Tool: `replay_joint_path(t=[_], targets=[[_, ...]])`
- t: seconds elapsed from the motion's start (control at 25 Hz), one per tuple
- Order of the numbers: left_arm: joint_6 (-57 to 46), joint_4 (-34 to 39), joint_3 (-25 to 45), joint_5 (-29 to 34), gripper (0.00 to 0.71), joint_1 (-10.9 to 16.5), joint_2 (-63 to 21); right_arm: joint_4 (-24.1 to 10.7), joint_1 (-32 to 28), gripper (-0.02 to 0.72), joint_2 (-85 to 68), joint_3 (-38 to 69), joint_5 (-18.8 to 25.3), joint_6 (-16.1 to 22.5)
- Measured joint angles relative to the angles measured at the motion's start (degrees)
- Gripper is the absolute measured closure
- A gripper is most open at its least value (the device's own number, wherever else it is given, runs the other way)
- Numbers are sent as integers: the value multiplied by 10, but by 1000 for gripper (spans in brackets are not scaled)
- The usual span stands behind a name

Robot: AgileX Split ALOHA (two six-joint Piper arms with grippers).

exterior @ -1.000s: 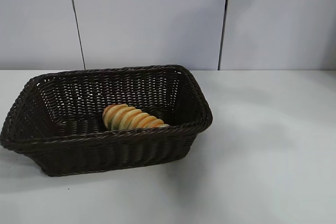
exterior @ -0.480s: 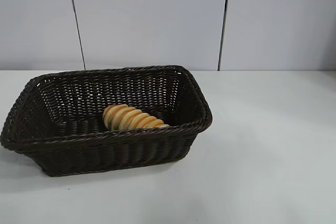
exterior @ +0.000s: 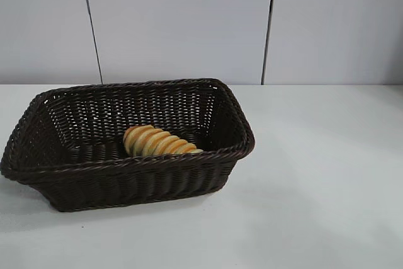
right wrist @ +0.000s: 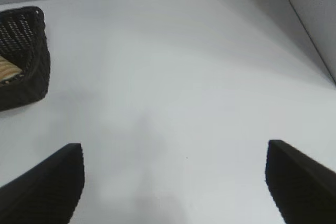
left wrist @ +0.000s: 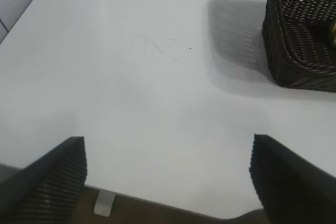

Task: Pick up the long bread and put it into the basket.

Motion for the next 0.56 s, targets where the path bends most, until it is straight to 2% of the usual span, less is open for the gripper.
replay_joint_path(t=[0.56], targets=[[0,0,0,0,95,0,0,-3,0,54,0,0,11,0]])
